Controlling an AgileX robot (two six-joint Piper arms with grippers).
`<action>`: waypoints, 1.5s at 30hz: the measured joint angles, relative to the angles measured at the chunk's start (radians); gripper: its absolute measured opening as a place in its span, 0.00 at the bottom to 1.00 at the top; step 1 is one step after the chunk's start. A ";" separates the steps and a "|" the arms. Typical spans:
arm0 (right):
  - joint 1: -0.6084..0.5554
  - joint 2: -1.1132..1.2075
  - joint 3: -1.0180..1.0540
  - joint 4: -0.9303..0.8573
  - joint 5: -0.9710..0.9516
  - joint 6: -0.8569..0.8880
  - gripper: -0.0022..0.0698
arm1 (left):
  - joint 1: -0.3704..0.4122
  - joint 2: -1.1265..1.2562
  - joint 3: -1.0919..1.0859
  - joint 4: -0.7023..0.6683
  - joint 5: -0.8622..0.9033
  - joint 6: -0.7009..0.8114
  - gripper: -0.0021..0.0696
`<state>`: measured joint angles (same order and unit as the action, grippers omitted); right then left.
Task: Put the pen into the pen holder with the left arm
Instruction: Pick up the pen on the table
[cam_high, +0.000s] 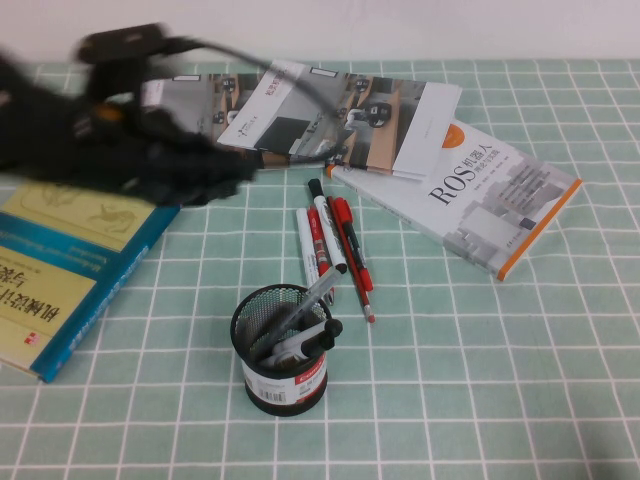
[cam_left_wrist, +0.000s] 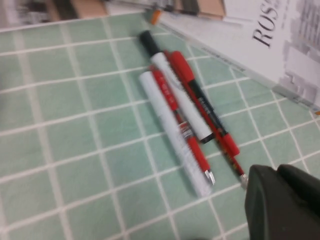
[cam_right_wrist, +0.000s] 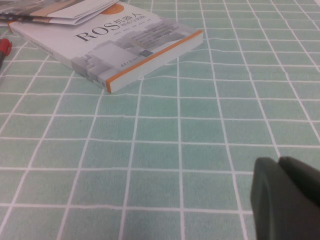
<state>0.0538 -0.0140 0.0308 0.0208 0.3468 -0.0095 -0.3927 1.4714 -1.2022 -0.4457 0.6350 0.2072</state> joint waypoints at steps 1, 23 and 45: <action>0.000 0.000 0.000 0.000 0.000 0.000 0.00 | -0.012 0.043 -0.047 0.019 0.019 -0.019 0.02; 0.000 0.000 0.000 0.000 0.000 0.000 0.00 | -0.177 0.560 -0.554 0.460 0.334 -0.462 0.03; 0.000 0.000 0.000 0.000 0.000 0.000 0.00 | -0.180 0.715 -0.670 0.460 0.328 -0.587 0.47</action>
<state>0.0538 -0.0140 0.0308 0.0208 0.3468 -0.0095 -0.5723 2.1866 -1.8726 0.0142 0.9631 -0.3800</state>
